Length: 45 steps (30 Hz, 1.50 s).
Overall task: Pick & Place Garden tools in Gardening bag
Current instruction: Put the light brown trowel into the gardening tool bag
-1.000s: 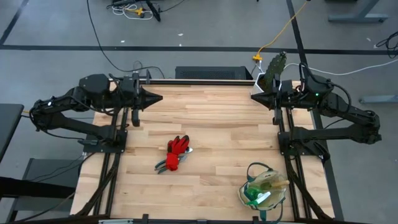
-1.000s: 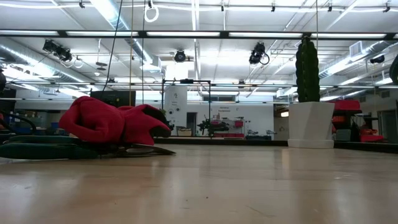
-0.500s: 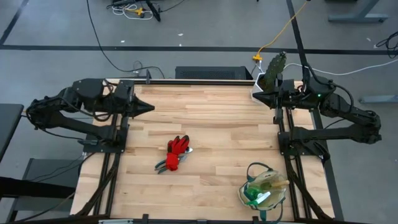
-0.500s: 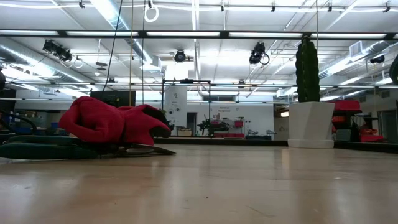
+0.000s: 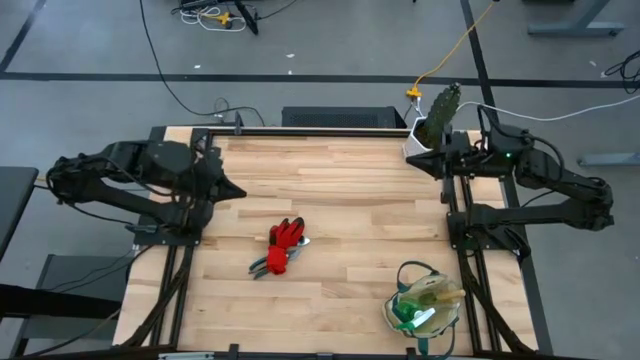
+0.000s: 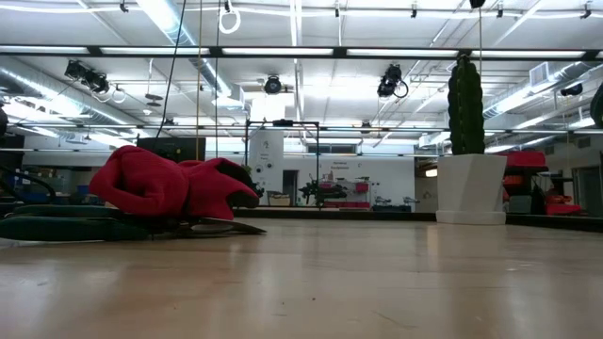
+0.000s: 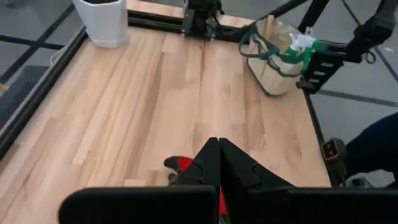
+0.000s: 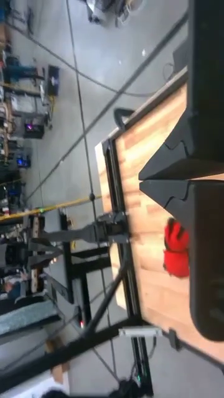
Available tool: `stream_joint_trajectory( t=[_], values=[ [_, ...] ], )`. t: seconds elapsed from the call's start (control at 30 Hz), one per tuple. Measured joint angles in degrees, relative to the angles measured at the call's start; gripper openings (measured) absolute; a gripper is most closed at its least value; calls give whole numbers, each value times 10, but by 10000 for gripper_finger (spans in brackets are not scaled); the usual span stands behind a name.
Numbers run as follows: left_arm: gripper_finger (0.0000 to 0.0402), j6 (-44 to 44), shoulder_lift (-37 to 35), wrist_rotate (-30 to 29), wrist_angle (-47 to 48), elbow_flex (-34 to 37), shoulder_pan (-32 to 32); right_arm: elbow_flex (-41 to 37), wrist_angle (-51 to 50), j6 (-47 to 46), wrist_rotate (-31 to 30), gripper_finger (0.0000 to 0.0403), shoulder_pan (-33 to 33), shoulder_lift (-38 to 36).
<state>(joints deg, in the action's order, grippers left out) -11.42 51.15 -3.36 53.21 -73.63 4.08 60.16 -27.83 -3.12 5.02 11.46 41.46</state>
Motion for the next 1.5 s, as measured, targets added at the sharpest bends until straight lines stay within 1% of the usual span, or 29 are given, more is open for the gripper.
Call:
stream_joint_trajectory(
  t=[0.13, 0.23, 0.33, 0.4, 0.53, 0.7, 0.97, 1.2, 1.3, 1.5],
  values=[
    [1, -2, 5, 12, 13, 0, 0, 0, -14, -8, 4, 0, -14, -16],
    [1, -3, 6, 11, 29, 0, 0, 19, -47, -8, -10, 0, -20, -28],
    [1, -4, 9, 11, 29, 0, 0, 38, -80, -7, -15, 0, -21, -32],
    [1, -4, 11, 11, 30, 0, 0, 48, -84, -4, -13, 0, -21, -32],
    [1, -3, 25, 30, 45, 0, 0, 49, -104, 8, -11, 0, -24, -31],
    [0, -11, 61, 47, 70, 0, 3, 49, -135, 8, -11, 0, -24, -30],
    [0, 0, 136, 51, 107, 0, 5, 49, -142, 9, -9, 0, -24, -31],
    [0, -3, 209, 46, 121, 0, 22, 49, -172, 10, -9, 0, -24, -30],
    [0, -1, 219, 46, 105, 0, 30, 49, -172, 10, -9, 0, -24, -31],
    [0, 0, 220, 44, 105, 0, 30, 49, -172, 10, -9, 0, -24, -31]
  ],
)
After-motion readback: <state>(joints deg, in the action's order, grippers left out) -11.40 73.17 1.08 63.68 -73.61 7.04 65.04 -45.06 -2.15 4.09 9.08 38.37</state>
